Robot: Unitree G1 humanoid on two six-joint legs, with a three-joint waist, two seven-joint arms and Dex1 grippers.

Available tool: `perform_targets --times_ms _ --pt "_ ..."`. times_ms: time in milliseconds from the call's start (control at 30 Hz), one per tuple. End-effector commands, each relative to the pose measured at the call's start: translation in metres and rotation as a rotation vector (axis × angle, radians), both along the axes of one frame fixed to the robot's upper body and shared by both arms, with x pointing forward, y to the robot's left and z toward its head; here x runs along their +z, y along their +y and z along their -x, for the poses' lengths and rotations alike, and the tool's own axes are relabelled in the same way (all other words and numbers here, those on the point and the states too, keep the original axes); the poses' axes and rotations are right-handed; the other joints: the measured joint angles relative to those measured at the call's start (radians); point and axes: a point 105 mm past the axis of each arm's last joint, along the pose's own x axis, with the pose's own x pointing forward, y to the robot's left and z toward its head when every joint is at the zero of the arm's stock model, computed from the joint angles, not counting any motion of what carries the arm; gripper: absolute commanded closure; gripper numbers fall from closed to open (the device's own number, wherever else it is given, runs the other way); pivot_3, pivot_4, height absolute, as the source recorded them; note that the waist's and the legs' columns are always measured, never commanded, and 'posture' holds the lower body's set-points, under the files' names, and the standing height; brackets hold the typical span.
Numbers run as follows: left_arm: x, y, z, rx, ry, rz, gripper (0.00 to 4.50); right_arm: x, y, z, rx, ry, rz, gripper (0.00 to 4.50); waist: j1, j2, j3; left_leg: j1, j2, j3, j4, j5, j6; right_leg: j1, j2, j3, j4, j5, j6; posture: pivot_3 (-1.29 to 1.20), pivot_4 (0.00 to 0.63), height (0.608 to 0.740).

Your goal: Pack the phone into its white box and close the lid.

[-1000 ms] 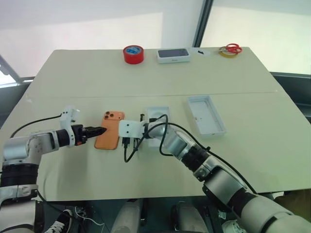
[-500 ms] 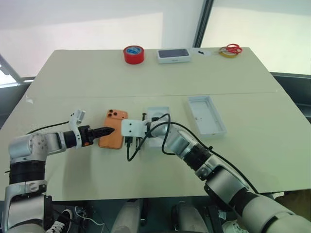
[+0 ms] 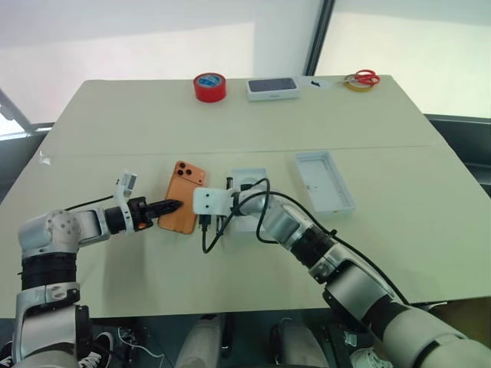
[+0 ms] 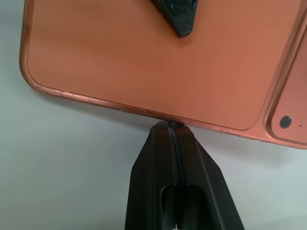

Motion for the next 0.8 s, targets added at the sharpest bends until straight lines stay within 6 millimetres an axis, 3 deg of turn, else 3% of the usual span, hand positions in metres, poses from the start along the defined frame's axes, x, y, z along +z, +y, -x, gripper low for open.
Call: perform_targets --times_ms 33,200,433,533,667,800 --pt "-0.01 0.002 0.003 0.017 0.07 0.01 4.46 0.01 0.002 -0.003 -0.001 -0.027 -0.023 4.5 0.0 0.0 0.0 0.0 0.0 0.0 -0.001 0.0 0.0 0.0 0.0 0.0 0.0 0.0 0.0 0.0 0.15 0.738" --pt "-0.004 0.007 0.003 0.043 0.064 0.079 4.46 0.015 0.002 -0.003 0.0 -0.025 -0.052 4.5 -0.001 0.0 0.0 0.0 0.0 0.0 -0.001 0.0 0.0 0.0 0.0 0.0 0.0 0.0 0.0 0.0 0.15 0.738" --pt "0.018 0.017 -0.002 0.111 -0.049 0.186 4.46 0.07 -0.002 0.009 0.056 0.129 -0.4 4.5 -0.002 -0.002 0.002 -0.001 0.001 0.0 -0.001 0.0 0.0 -0.001 0.0 0.0 0.0 0.0 0.0 0.0 0.15 0.738" --pt "0.019 0.015 -0.003 0.138 -0.089 0.209 4.5 0.072 -0.025 0.018 0.122 0.15 -0.4 3.65 0.003 -0.002 0.002 -0.001 0.001 0.0 -0.002 -0.001 0.002 -0.001 -0.001 0.0 -0.001 0.0 0.0 0.0 0.15 0.738" --pt "0.023 0.001 0.009 0.087 -0.109 0.293 4.5 0.041 -0.075 0.044 0.217 0.145 -0.19 1.6 0.007 -0.003 0.002 -0.001 -0.001 0.0 -0.001 -0.004 0.006 0.0 -0.003 0.0 -0.002 0.0 0.0 0.0 0.15 0.738" --pt "0.026 -0.002 0.012 0.073 -0.115 0.329 4.5 0.032 -0.106 0.06 0.241 0.152 -0.128 1.6 -0.003 -0.003 0.003 -0.003 -0.001 0.001 -0.001 -0.004 0.007 0.0 -0.003 0.0 -0.003 0.0 0.0 0.0 0.15 0.738"
